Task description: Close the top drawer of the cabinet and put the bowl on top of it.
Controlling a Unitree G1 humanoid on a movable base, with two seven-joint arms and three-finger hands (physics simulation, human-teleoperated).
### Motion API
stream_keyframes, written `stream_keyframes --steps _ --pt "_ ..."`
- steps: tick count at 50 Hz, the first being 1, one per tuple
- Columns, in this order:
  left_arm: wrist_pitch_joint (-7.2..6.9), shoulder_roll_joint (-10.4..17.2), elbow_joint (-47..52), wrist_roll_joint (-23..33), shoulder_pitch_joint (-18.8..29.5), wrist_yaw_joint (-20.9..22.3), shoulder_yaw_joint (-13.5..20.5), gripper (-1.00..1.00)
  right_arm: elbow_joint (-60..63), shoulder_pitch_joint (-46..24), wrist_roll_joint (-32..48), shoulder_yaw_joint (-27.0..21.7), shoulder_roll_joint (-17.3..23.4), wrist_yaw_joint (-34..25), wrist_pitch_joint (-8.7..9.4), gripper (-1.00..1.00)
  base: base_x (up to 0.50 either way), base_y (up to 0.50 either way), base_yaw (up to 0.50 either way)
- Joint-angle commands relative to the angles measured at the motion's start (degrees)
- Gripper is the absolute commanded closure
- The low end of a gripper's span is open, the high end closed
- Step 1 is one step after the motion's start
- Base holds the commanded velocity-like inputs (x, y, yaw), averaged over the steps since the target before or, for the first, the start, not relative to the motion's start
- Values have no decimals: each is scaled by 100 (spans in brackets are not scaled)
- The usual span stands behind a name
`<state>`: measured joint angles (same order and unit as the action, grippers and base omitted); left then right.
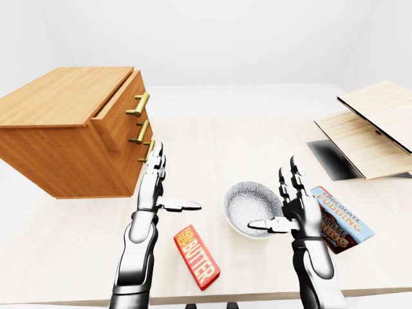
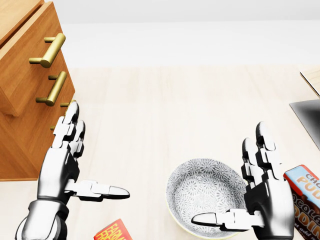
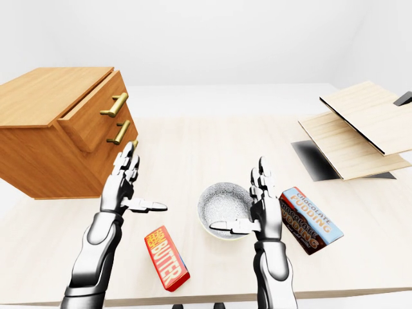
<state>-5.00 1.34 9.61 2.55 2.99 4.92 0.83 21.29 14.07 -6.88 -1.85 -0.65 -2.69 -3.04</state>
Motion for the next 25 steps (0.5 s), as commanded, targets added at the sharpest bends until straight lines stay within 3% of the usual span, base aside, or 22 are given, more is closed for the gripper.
stream_keyframes --steps 1,12,13,14,25 --pt "0 67 55 -2 591 -34 83 -100 -33 -24 -29 -16 -5 -62 -19 -100 0 0 0" --pt "0 257 -347 -280 1352 -51 303 -100 -6 63 29 82 -10 -37 -56 -100 0 0 0" --pt "0 527 -635 -479 2139 -47 624 -100 -84 54 112 173 -22 -39 -130 -100 0 0 0" --pt "0 575 -716 -533 2216 -74 638 -100 -93 48 100 184 -14 -36 -126 -100 0 0 0" --pt "0 657 -763 -739 2330 -187 583 -100 -123 55 110 232 18 3 -172 -100 0 0 0"
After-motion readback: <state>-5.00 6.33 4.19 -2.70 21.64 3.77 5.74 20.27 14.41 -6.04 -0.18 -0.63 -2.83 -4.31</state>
